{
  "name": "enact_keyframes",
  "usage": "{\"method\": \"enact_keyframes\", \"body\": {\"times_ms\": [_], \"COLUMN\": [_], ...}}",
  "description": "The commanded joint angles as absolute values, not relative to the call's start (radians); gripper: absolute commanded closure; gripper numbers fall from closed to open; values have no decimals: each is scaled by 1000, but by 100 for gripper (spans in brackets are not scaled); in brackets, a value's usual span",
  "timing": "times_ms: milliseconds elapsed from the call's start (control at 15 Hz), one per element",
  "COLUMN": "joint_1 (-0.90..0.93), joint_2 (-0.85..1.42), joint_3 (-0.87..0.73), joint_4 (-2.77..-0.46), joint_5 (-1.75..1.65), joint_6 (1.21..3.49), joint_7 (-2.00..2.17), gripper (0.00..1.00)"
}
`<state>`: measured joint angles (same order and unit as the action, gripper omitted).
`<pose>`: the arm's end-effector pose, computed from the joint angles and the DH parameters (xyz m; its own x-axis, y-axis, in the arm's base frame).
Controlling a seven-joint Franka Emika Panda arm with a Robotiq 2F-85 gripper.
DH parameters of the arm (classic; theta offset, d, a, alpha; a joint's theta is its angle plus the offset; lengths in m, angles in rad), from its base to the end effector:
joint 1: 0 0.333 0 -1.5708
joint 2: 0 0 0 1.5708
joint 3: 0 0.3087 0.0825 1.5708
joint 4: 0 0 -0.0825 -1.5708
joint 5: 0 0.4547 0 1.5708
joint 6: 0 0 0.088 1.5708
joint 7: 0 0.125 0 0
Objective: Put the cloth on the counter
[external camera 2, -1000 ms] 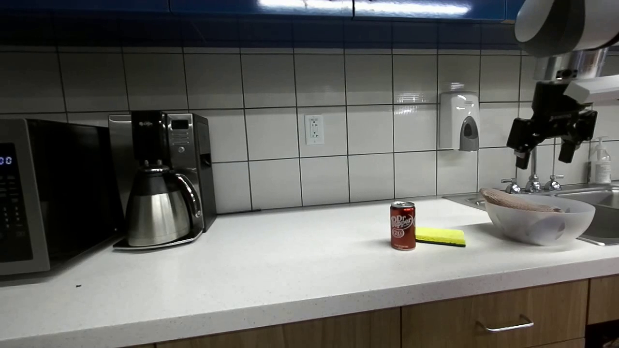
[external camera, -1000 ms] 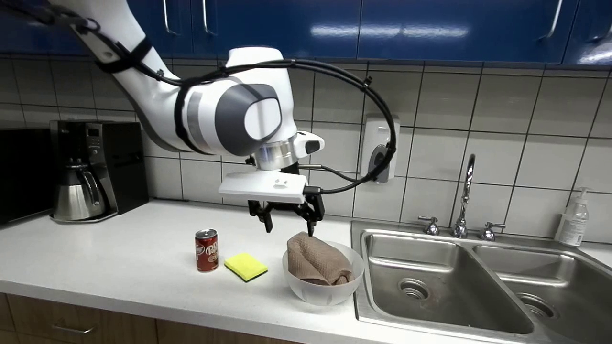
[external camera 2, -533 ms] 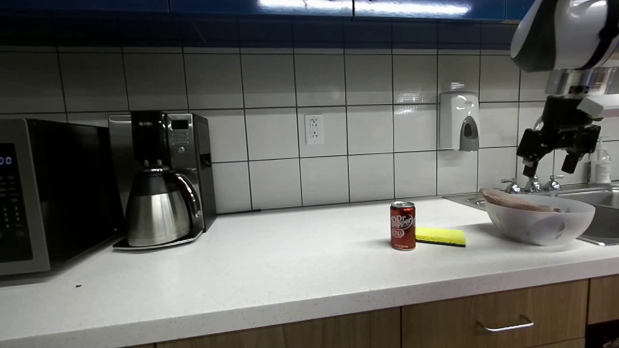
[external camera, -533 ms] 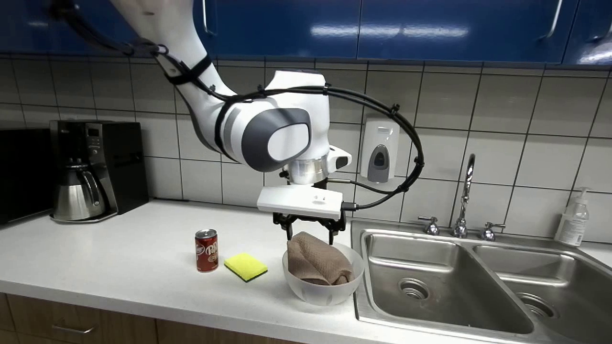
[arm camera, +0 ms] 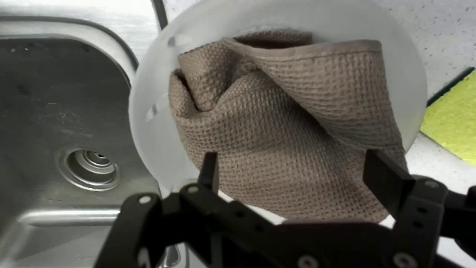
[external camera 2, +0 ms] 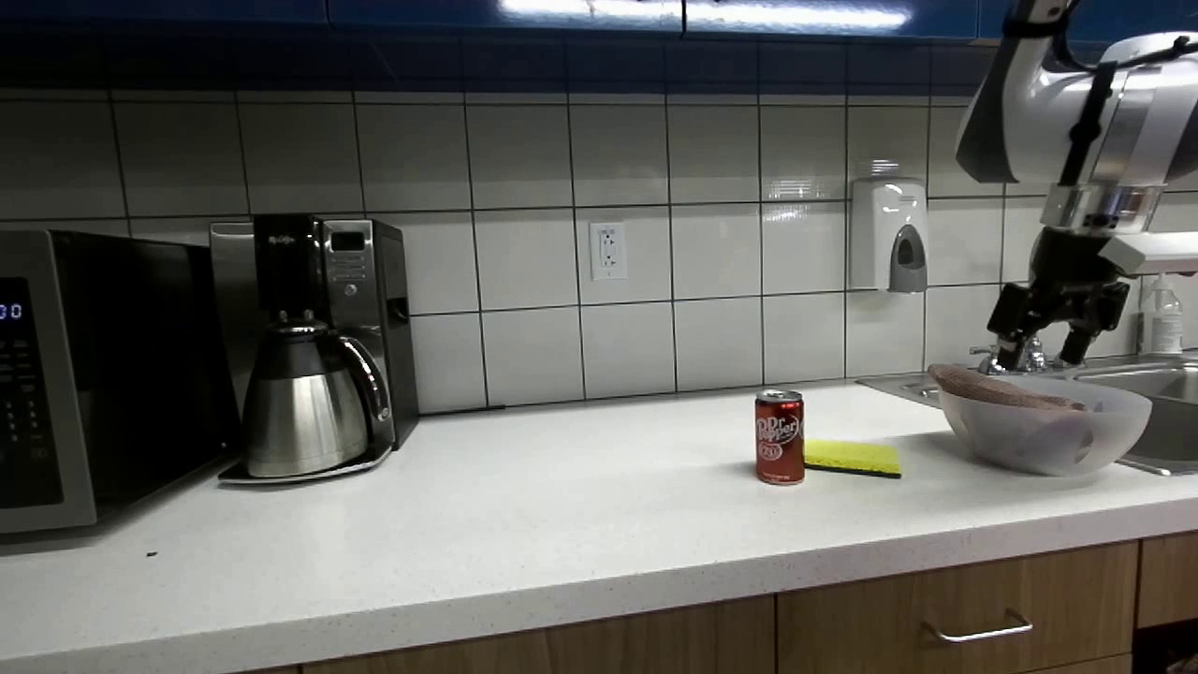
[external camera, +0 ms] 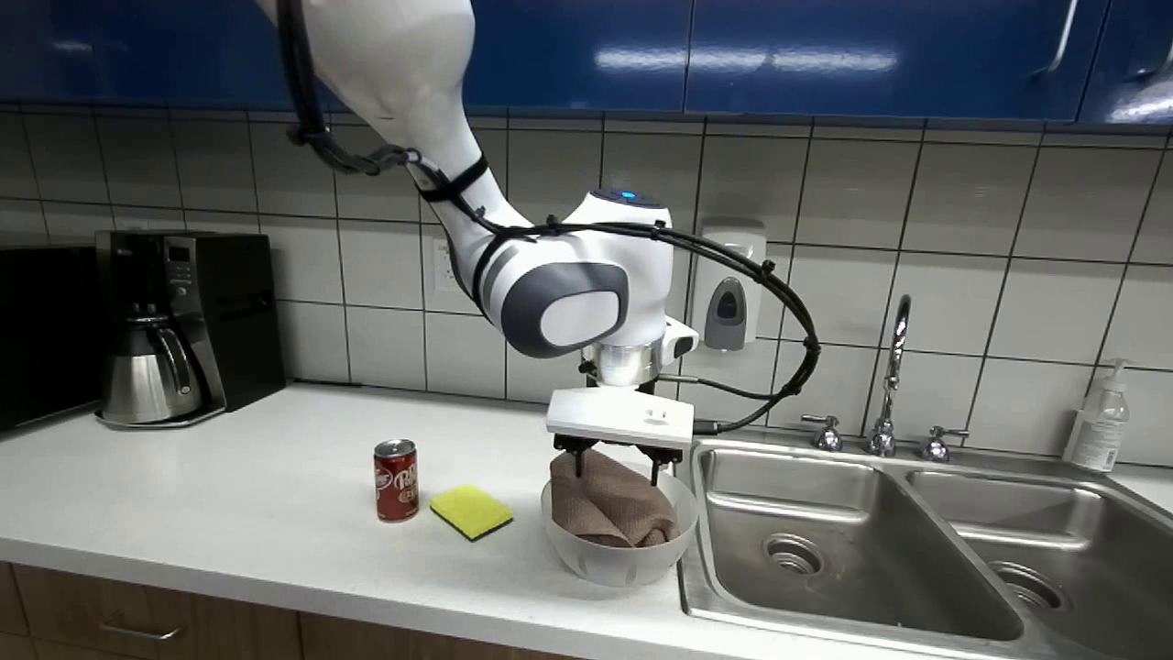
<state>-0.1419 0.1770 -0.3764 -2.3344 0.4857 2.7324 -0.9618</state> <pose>0.4961 -0.3054 0.2071 0.9553 0.0363 0.2934 0.0278 -0.9991 0.0329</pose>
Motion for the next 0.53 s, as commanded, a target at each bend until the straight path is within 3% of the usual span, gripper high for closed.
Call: {"method": "enact_keyframes", "body": {"times_ms": [0, 333, 467], "joint_1": [-182, -201, -315], "joint_2": [311, 434, 450], "joint_3": [-344, -323, -207], "joint_4": [-2202, -2097, -2076], "joint_5": [564, 578, 485], "joint_6": [2673, 2637, 2652], "joint_7": [-1058, -1075, -1020], "gripper": [0, 0, 0]}}
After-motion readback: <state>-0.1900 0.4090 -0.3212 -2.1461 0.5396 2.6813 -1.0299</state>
